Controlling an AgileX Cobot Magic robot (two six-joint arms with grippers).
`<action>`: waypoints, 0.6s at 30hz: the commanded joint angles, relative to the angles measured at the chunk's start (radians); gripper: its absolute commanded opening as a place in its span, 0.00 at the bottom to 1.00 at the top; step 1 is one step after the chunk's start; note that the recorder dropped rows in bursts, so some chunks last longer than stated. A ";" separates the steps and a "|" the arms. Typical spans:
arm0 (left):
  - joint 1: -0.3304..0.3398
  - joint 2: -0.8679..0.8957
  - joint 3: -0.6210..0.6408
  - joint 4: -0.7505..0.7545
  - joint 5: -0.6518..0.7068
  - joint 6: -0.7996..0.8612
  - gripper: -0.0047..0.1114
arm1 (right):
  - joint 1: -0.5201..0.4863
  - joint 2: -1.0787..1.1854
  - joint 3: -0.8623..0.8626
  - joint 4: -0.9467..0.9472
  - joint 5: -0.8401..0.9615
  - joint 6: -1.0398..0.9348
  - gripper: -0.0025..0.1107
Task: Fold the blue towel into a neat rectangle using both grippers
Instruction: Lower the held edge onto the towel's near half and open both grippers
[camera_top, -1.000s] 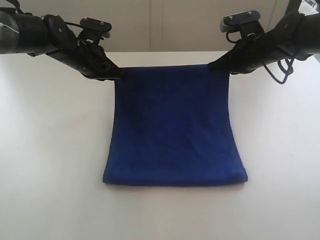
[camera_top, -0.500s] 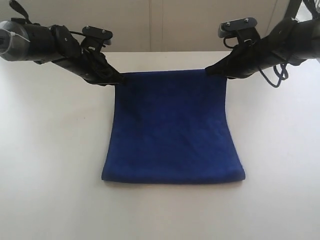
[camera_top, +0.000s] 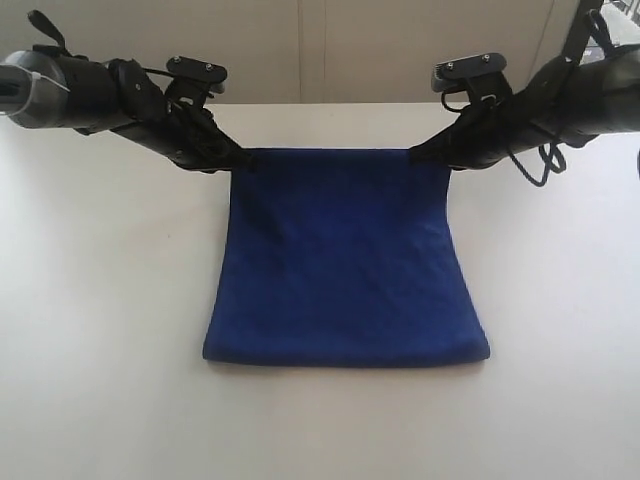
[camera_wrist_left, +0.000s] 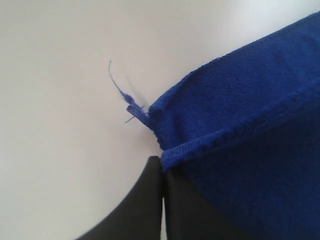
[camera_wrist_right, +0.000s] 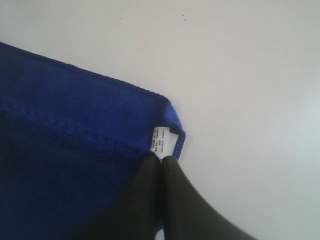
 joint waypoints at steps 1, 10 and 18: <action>0.013 0.001 -0.039 0.009 0.032 -0.015 0.04 | -0.017 -0.007 -0.030 -0.013 -0.021 0.004 0.02; 0.014 0.051 -0.072 0.009 -0.016 -0.015 0.04 | -0.017 0.039 -0.079 -0.013 -0.036 0.004 0.02; 0.014 0.057 -0.072 0.009 -0.068 -0.015 0.09 | -0.017 0.051 -0.079 -0.013 -0.076 0.004 0.02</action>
